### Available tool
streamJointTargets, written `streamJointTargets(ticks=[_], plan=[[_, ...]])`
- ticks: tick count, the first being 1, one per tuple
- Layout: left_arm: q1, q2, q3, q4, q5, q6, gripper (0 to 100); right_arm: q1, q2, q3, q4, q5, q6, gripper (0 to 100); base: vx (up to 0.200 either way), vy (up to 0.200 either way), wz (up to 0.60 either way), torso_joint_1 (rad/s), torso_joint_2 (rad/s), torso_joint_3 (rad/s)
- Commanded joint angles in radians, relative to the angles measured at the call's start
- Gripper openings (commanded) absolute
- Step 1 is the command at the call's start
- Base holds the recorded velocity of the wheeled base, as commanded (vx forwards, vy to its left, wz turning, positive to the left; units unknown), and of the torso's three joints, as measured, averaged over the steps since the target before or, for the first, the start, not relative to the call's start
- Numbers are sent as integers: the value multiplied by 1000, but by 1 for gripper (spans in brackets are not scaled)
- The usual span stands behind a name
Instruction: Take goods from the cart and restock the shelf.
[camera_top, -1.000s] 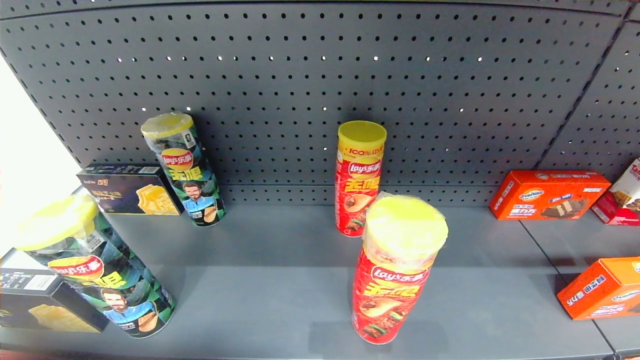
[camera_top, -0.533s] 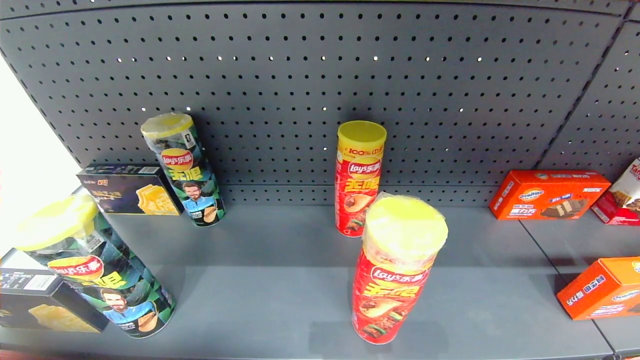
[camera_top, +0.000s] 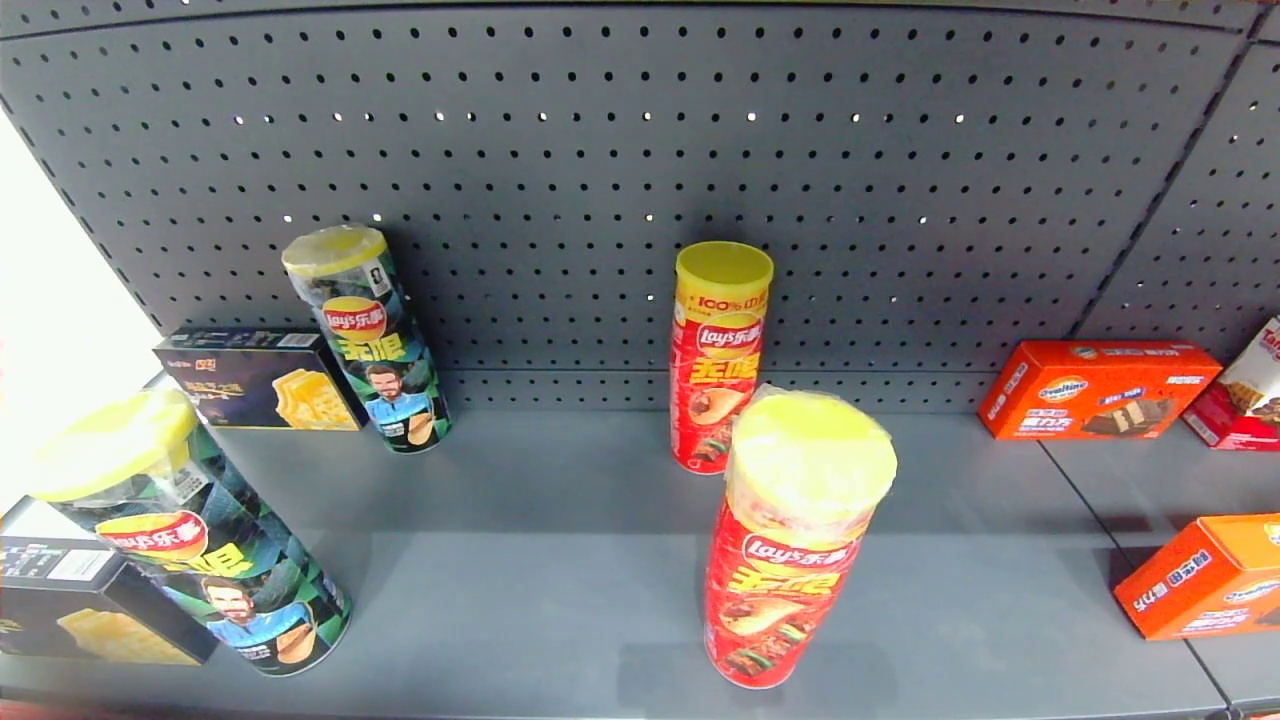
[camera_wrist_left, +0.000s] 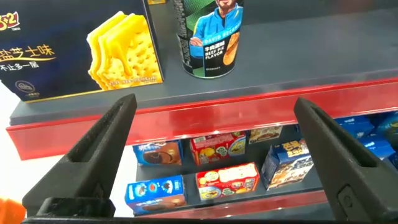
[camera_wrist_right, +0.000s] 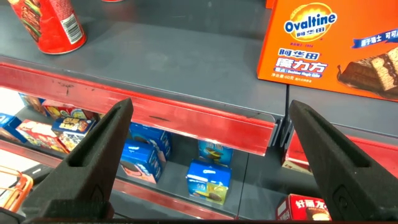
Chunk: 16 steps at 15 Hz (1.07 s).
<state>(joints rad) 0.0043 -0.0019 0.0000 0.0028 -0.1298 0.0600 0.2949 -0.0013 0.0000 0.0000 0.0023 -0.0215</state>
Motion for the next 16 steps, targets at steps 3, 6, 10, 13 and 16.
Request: streamJointTargets(ticks=[3,6,10,13,16], plan=[[-4,2,0,0,-2,3,100,-10,9,-2,0,-61,-2,100,0,0,0,0,0,0],[-6,2,0,0,4,1,100,-11,7,-2,-6,-93,37,100,0,0,0,0,0,0],[-6,2,0,0,4,1,100,-11,7,-2,-12,-133,72,100,0,0,0,0,0,0],[-6,2,0,0,2,1,100,-14,9,-2,-11,-150,74,100,0,0,0,0,0,0],[-6,2,0,0,-2,7,100,-16,9,-5,-9,-147,63,100,0,0,0,0,0,0]])
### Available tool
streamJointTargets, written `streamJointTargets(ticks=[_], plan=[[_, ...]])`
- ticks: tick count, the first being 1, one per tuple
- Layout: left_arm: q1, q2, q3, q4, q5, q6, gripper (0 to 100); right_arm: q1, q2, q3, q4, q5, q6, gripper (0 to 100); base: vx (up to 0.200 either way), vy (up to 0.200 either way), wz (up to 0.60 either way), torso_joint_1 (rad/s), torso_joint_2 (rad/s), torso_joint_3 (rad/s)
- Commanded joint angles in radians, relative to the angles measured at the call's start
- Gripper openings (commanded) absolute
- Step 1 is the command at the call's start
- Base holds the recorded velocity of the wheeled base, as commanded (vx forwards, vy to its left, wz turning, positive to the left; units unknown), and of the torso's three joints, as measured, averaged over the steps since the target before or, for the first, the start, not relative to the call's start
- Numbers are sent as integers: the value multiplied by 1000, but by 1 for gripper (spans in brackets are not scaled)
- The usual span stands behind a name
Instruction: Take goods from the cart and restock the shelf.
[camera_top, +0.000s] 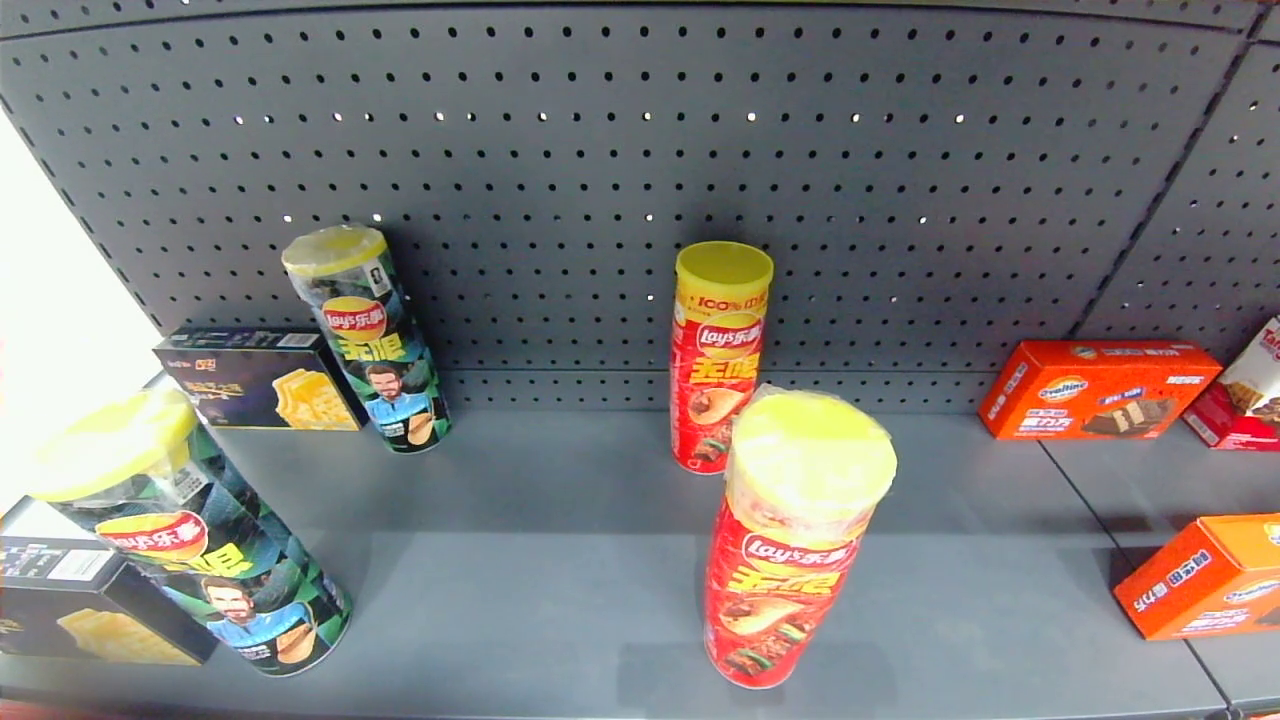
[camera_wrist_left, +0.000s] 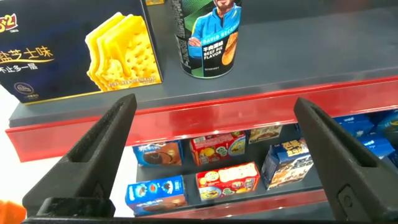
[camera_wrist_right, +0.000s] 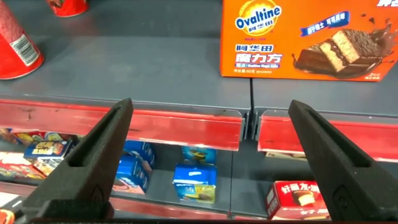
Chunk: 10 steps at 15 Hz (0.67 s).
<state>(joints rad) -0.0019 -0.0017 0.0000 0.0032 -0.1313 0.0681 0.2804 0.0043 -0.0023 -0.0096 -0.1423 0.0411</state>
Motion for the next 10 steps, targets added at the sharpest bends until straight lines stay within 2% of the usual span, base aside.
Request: streamJointTargets(ticks=[1,2,3,4,5,6,7,8,10], plan=[[0,2,0,0,-1,-1,100,0,11,-10,-4,-5,-15,100,0,0,0,0,0,0],[0,2,0,0,-2,1,100,-17,89,-107,-32,-85,-47,100,0,0,0,0,0,0],[0,2,0,0,-1,-1,100,25,304,-252,-49,-174,157,100,0,0,0,0,0,0],[0,2,0,0,-5,1,100,65,419,-364,-67,-134,95,100,0,0,0,0,0,0],[0,2,0,0,-5,-1,100,77,425,-363,-66,-109,13,100,0,0,0,0,0,0],[0,2,0,0,-5,1,100,86,430,-357,-63,-95,8,100,0,0,0,0,0,0],[0,2,0,0,-5,1,100,109,433,-344,-52,-23,-13,100,0,0,0,0,0,0],[0,2,0,0,-7,1,100,109,441,-355,-52,-5,-30,100,0,0,0,0,0,0],[0,2,0,0,-5,-1,100,128,565,-415,-61,139,-61,100,0,0,0,0,0,0]])
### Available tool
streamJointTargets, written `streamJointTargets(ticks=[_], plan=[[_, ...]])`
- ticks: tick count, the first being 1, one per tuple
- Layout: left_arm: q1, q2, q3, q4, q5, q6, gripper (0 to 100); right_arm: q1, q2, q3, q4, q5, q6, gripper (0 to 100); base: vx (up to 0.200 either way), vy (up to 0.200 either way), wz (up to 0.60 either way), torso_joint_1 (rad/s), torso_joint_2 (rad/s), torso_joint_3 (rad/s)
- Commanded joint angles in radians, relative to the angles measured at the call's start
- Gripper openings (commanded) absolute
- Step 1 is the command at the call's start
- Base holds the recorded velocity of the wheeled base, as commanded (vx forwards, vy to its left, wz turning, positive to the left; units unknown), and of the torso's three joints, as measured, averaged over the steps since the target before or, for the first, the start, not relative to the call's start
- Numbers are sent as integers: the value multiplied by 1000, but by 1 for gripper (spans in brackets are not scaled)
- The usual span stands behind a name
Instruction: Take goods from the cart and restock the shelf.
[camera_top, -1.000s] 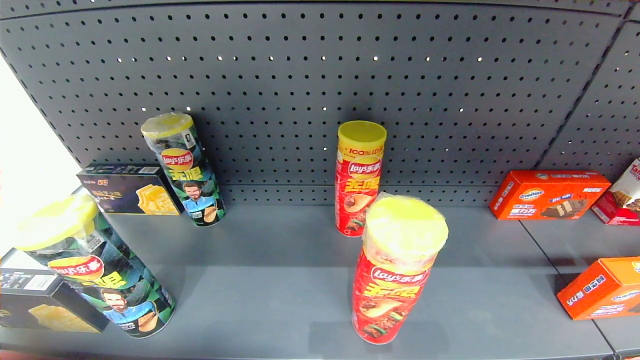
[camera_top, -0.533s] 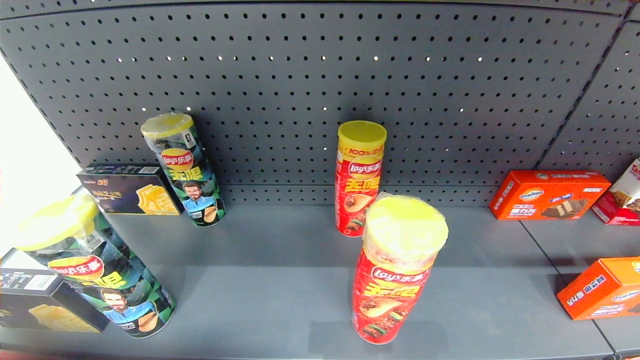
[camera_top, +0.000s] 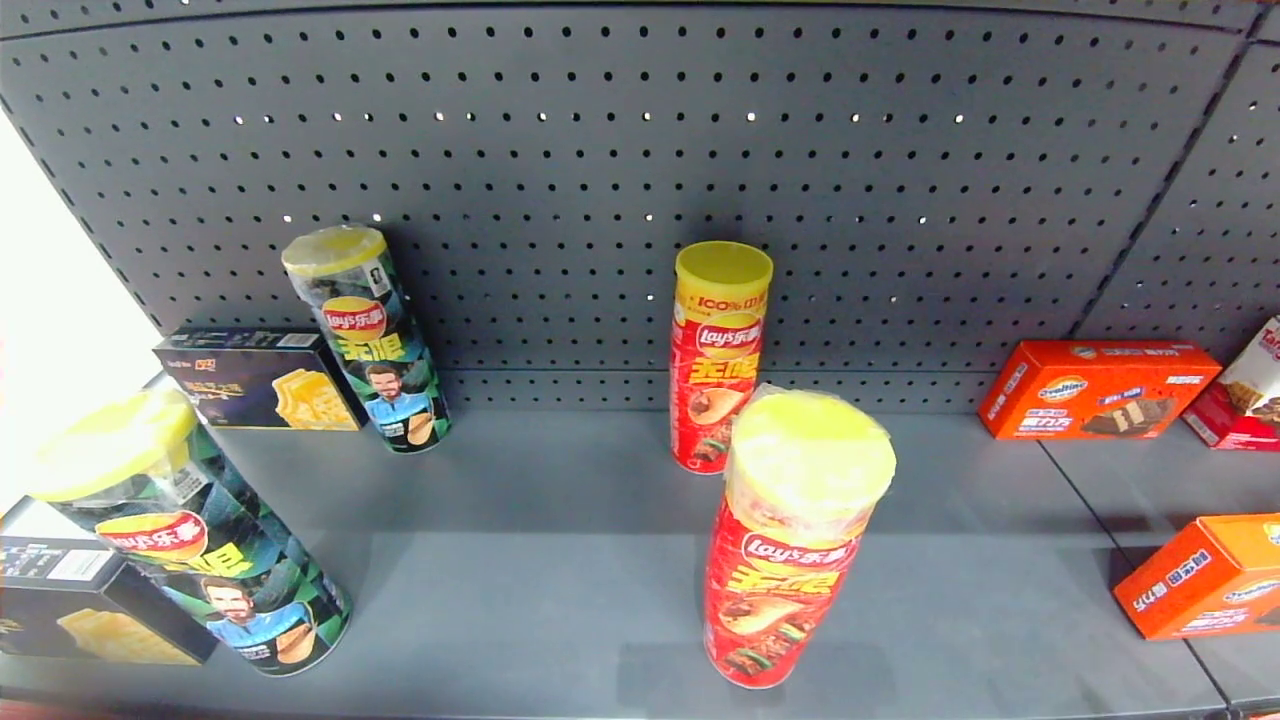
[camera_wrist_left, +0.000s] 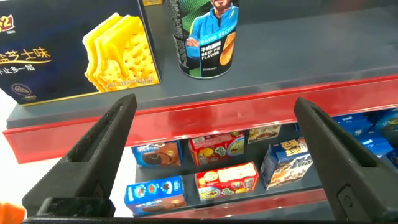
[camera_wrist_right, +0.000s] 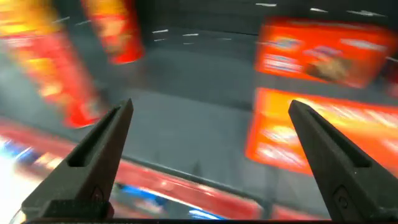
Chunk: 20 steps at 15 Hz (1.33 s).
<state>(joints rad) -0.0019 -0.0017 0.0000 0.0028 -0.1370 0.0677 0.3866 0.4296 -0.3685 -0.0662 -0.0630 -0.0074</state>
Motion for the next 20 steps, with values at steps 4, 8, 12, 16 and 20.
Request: streamJointTargets(ticks=[4,8,12,16,20], plan=[[0,2,0,0,5,-5,100,132,317,-104,-17,121,-31,100,0,0,0,0,0,0],[2,2,0,0,5,-9,100,222,433,-73,-17,120,-31,100,0,0,0,0,0,0],[2,2,0,0,7,-9,100,271,558,-96,-57,120,-32,100,0,0,0,0,0,0],[2,2,0,0,5,-9,100,271,614,-96,-70,117,-31,100,0,0,0,0,0,0],[2,2,0,0,5,-9,100,273,681,-130,-73,115,-32,100,0,0,0,0,0,0]])
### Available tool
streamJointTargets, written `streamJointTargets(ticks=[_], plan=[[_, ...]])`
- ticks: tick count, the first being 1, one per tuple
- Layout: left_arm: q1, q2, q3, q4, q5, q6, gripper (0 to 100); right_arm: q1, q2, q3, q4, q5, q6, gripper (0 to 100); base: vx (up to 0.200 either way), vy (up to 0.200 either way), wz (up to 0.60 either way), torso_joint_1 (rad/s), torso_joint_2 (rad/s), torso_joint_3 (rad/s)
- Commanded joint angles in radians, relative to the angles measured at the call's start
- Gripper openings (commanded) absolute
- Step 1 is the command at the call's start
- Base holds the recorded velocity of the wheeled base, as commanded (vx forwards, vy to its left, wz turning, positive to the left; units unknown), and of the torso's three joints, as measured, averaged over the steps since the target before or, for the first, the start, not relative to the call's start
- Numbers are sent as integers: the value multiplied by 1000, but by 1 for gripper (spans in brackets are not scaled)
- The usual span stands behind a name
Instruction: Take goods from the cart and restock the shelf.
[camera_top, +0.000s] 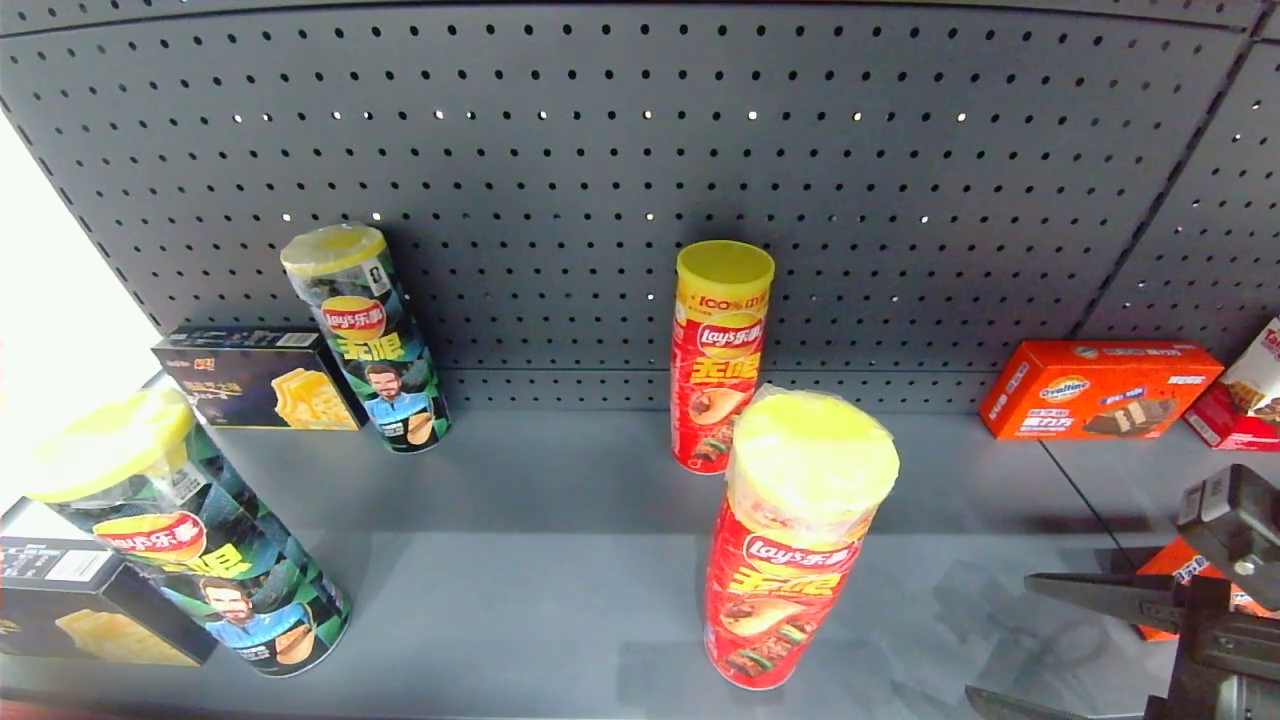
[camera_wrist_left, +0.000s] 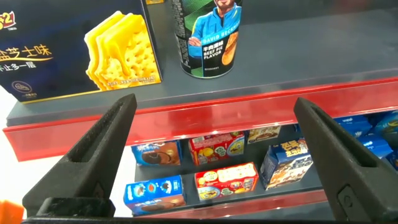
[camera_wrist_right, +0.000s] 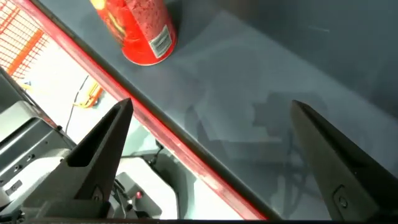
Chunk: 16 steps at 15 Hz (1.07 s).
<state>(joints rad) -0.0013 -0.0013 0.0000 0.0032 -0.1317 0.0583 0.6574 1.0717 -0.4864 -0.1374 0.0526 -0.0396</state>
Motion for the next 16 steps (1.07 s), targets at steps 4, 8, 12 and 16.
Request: streamJointTargets(ticks=[4,8,12,16], plan=[[0,1,0,0,0,0,100,8,125,-100,-4,-5,-2,100,0,0,0,0,0,0],[0,1,0,0,0,0,100,45,197,-155,-16,-7,-3,100,0,0,0,0,0,0],[1,1,0,0,0,0,100,54,234,-181,-17,-7,-3,100,0,0,0,0,0,0],[0,1,0,0,0,0,100,56,294,-251,-17,-8,-5,100,0,0,0,0,0,0]])
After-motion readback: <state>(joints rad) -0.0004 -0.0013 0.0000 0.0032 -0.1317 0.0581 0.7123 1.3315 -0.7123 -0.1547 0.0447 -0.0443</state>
